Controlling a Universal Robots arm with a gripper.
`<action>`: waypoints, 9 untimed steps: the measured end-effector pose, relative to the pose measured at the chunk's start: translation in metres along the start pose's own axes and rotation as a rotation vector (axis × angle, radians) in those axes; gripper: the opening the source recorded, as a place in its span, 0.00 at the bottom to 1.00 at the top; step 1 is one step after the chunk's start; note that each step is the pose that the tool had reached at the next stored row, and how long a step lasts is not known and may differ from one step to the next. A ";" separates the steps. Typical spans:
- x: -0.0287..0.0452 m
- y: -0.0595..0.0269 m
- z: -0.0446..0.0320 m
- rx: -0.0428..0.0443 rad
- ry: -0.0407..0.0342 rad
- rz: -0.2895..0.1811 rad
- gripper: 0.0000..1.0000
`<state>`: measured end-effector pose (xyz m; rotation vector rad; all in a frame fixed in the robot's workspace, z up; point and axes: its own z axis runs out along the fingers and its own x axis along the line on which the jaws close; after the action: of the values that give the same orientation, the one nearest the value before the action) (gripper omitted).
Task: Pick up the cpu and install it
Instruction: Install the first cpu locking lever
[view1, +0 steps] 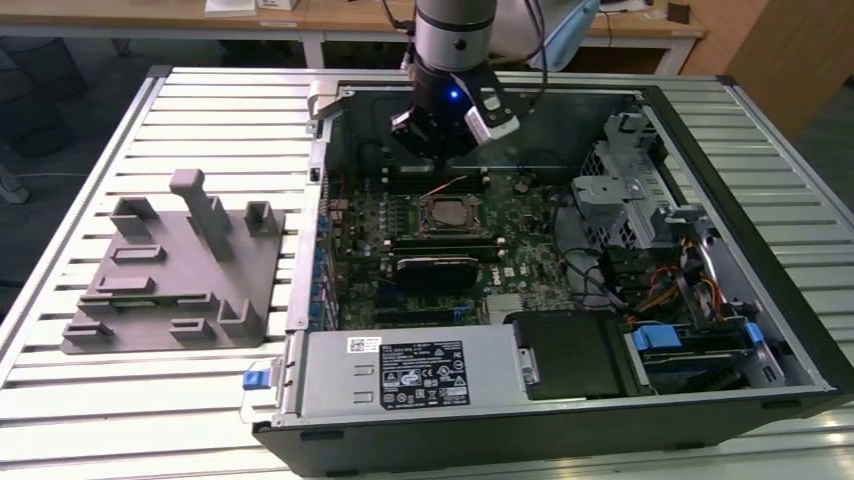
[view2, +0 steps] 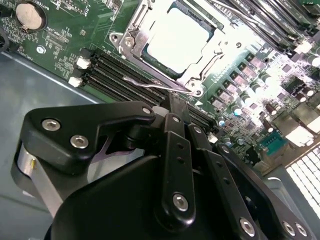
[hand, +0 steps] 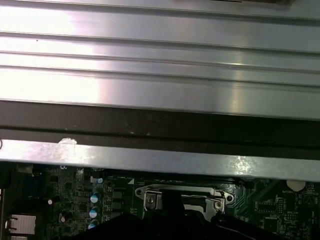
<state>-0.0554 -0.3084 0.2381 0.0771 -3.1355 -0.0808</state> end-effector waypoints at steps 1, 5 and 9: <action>-0.0005 -0.0001 0.0009 0.0000 0.0000 0.000 0.11; -0.0029 -0.0003 0.0038 0.0000 0.0000 0.000 0.11; -0.0048 -0.0005 0.0058 0.0001 0.0001 0.000 0.11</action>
<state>-0.0506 -0.3084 0.2322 0.0771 -3.1354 -0.0806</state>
